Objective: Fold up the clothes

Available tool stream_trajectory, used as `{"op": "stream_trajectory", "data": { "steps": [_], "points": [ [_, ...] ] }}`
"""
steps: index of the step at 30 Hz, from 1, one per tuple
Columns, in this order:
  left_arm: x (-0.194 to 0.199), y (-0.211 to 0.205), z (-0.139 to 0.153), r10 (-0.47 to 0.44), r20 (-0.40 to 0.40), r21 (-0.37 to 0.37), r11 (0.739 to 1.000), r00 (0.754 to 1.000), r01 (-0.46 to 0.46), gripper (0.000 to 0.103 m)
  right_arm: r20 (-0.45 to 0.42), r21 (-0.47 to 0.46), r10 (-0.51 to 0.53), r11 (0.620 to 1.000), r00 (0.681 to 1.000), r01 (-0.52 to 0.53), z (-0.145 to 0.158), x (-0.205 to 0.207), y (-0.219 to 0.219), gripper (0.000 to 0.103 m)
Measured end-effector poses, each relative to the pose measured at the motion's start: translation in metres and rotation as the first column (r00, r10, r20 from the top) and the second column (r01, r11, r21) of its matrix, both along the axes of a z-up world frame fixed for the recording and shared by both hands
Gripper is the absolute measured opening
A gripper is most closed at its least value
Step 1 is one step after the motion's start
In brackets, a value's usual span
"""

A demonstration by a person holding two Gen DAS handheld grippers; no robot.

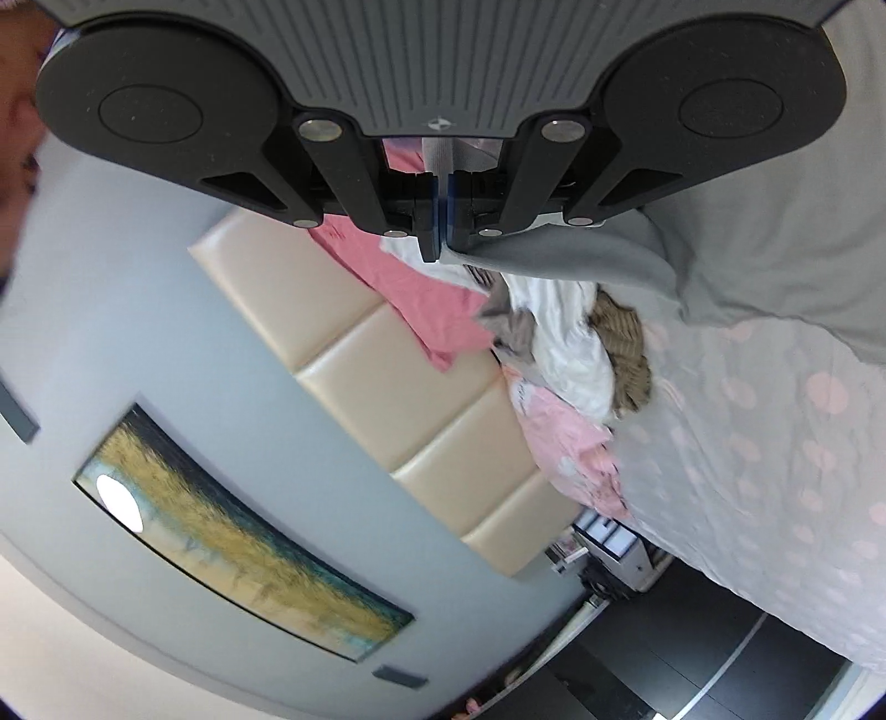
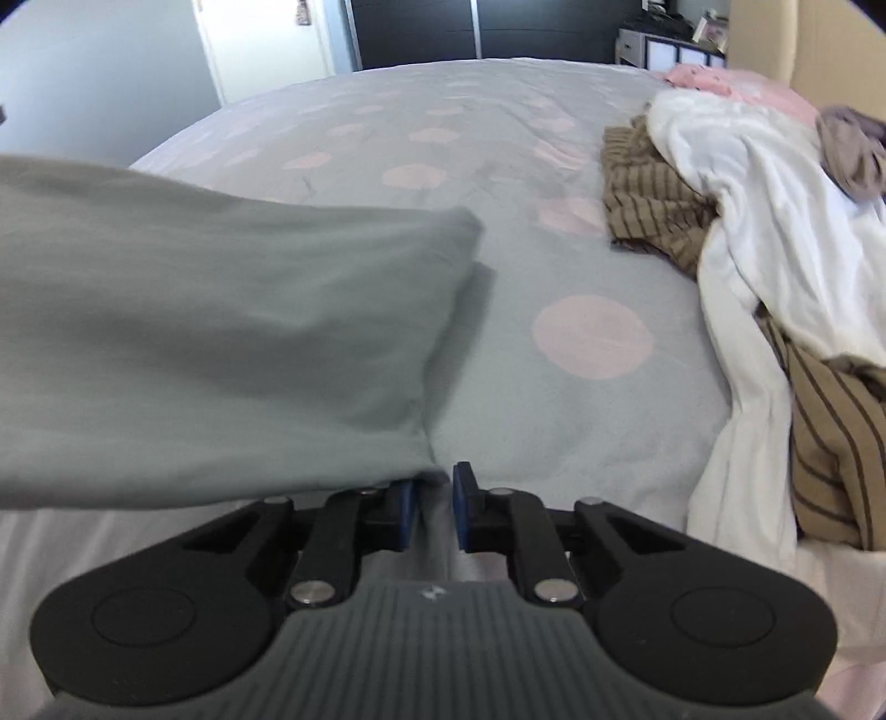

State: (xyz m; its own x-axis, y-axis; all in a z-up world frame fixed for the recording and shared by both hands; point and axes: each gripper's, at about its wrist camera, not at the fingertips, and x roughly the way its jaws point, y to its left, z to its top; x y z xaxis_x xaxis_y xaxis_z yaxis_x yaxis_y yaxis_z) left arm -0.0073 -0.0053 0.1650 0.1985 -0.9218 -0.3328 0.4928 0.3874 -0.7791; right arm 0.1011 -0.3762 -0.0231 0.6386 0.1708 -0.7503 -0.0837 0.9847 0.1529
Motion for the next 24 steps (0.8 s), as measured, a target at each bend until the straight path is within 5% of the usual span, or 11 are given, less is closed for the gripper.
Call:
{"op": "stream_trajectory", "data": {
  "steps": [5, 8, 15, 17, 24],
  "points": [
    [-0.028, -0.015, -0.006, -0.071, -0.051, 0.013, 0.997, 0.996, 0.072, 0.001, -0.057, 0.141, -0.088, 0.985, 0.994, 0.096, -0.007, 0.004, -0.025, 0.016],
    [-0.039, -0.032, -0.041, -0.124, -0.156, 0.043, 0.990, 0.980, 0.132, 0.001, -0.086, 0.196, -0.128, 0.970, 0.988, 0.143, -0.011, 0.005, -0.035, 0.015],
    [-0.044, -0.061, -0.119, -0.201, -0.376, 0.068, 0.968, 0.904, 0.244, 0.001, -0.086, 0.176, -0.130, 0.974, 0.988, 0.144, -0.007, 0.001, -0.036, 0.017],
    [-0.041, -0.061, -0.136, -0.206, -0.429, 0.075, 0.962, 0.880, 0.262, 0.001, -0.081, 0.141, -0.137, 0.979, 0.987, 0.148, -0.002, -0.002, -0.037, 0.035],
    [-0.024, -0.043, -0.189, -0.133, -0.608, 0.123, 0.958, 0.783, 0.258, 0.001, -0.117, 0.138, -0.176, 0.972, 0.977, 0.191, 0.011, -0.044, -0.048, 0.035]
  ]
}}
